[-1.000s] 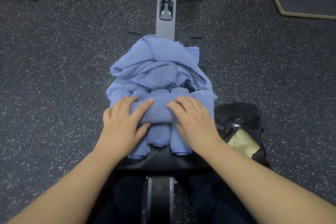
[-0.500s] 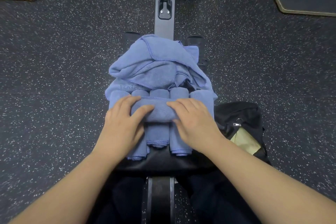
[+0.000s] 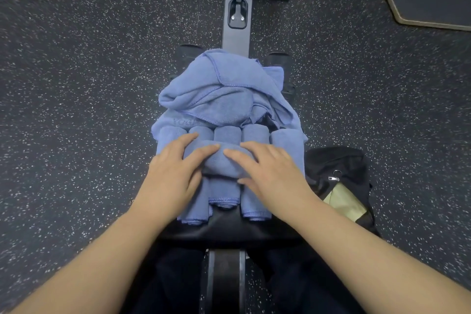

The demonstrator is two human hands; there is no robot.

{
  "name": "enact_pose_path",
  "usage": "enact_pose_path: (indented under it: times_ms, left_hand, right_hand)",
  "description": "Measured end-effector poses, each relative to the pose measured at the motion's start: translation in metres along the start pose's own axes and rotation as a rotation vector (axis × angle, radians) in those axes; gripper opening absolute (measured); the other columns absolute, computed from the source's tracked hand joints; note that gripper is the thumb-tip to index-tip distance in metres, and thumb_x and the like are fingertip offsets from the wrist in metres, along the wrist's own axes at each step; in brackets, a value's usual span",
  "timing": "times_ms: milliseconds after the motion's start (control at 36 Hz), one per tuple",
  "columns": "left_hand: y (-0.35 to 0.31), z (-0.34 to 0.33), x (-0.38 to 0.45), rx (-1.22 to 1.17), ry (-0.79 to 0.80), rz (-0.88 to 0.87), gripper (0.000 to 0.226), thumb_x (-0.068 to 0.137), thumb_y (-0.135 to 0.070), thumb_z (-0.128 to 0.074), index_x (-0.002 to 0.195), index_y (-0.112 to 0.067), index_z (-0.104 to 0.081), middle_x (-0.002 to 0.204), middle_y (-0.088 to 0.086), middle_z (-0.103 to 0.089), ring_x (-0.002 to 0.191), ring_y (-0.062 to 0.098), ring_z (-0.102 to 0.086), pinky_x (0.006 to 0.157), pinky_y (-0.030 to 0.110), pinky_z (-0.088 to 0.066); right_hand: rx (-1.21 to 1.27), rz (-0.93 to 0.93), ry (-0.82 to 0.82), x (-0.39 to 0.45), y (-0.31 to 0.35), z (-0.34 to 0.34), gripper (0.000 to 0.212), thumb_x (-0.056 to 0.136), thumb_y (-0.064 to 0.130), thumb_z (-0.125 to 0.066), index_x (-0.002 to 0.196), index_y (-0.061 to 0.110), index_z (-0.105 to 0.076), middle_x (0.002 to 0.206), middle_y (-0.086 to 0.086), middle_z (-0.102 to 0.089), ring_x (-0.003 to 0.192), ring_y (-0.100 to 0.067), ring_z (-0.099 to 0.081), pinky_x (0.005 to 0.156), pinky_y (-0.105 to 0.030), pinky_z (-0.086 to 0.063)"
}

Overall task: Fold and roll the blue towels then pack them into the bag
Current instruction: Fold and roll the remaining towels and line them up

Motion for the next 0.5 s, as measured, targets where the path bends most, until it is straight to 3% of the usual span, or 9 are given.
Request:
enact_pose_path:
  times_ms: [111, 167, 250, 306, 389, 444, 500]
  left_hand:
    - [0.005, 0.008, -0.004, -0.08, -0.088, 0.044, 0.05, 0.09, -0.038, -0.04, 0.139, -0.036, -0.033, 0.141, 0.011, -0.041, 0.126, 0.032, -0.045, 0.1, 0.051, -0.044]
    - [0.011, 0.013, -0.008, -0.166, -0.15, 0.087, 0.056, 0.091, -0.031, -0.054, 0.142, -0.028, -0.032, 0.141, 0.008, -0.038, 0.13, 0.023, -0.038, 0.107, 0.042, -0.036]
    - [0.017, 0.016, -0.017, -0.217, -0.189, 0.162, 0.062, 0.086, -0.012, -0.067, 0.141, -0.018, -0.038, 0.129, 0.0, -0.039, 0.121, 0.011, -0.037, 0.101, 0.024, -0.03]
    - [0.019, 0.018, -0.023, -0.26, -0.214, 0.221, 0.059, 0.085, -0.011, -0.068, 0.137, -0.018, -0.041, 0.119, -0.004, -0.038, 0.109, 0.011, -0.043, 0.098, 0.026, -0.035]
    - [0.023, 0.013, -0.03, -0.371, -0.171, 0.323, 0.055, 0.087, -0.016, -0.066, 0.135, -0.028, -0.04, 0.119, -0.008, -0.036, 0.102, 0.014, -0.053, 0.094, 0.039, -0.046]
    - [0.021, 0.01, -0.03, -0.434, -0.144, 0.294, 0.058, 0.088, -0.013, -0.065, 0.135, -0.034, -0.037, 0.123, -0.011, -0.035, 0.108, 0.017, -0.056, 0.098, 0.042, -0.046]
    - [0.019, 0.008, -0.029, -0.48, -0.128, 0.257, 0.061, 0.088, -0.009, -0.064, 0.135, -0.035, -0.036, 0.132, -0.01, -0.037, 0.112, 0.014, -0.055, 0.101, 0.043, -0.045]
  right_hand:
    - [0.017, -0.022, 0.011, 0.005, 0.004, 0.002, 0.054, 0.072, 0.026, -0.063, 0.124, 0.023, -0.049, 0.104, -0.01, -0.062, 0.077, -0.035, -0.063, 0.065, -0.045, -0.054]
    - [0.01, -0.035, 0.001, 0.006, 0.009, 0.005, 0.051, 0.07, 0.025, -0.064, 0.121, 0.019, -0.056, 0.096, -0.011, -0.063, 0.068, -0.035, -0.062, 0.056, -0.043, -0.054]
    - [-0.02, -0.066, -0.04, 0.004, 0.019, 0.011, 0.048, 0.069, 0.027, -0.073, 0.115, 0.015, -0.063, 0.085, -0.009, -0.062, 0.058, -0.033, -0.06, 0.044, -0.034, -0.048]
    - [-0.028, -0.106, -0.026, 0.002, 0.025, 0.01, 0.048, 0.069, 0.029, -0.077, 0.113, 0.016, -0.063, 0.082, -0.008, -0.06, 0.056, -0.032, -0.059, 0.042, -0.031, -0.044]
    - [-0.039, -0.156, 0.046, 0.003, 0.041, 0.011, 0.045, 0.081, 0.032, -0.068, 0.122, 0.018, -0.055, 0.096, -0.01, -0.057, 0.071, -0.034, -0.061, 0.052, -0.034, -0.042]
    - [-0.029, -0.186, 0.085, 0.003, 0.049, 0.01, 0.045, 0.093, 0.036, -0.052, 0.134, 0.022, -0.041, 0.114, -0.008, -0.05, 0.092, -0.034, -0.058, 0.063, -0.035, -0.036]
    - [0.024, -0.23, 0.108, 0.002, 0.054, 0.008, 0.044, 0.097, 0.039, -0.044, 0.136, 0.023, -0.033, 0.122, -0.006, -0.046, 0.102, -0.032, -0.055, 0.067, -0.035, -0.033]
Point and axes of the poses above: each hand's wrist, its own x-axis towards the middle knuckle, its own z-axis out of the back of the hand, y = z × x, the point moved 7 cm from there along x, towards the middle knuckle
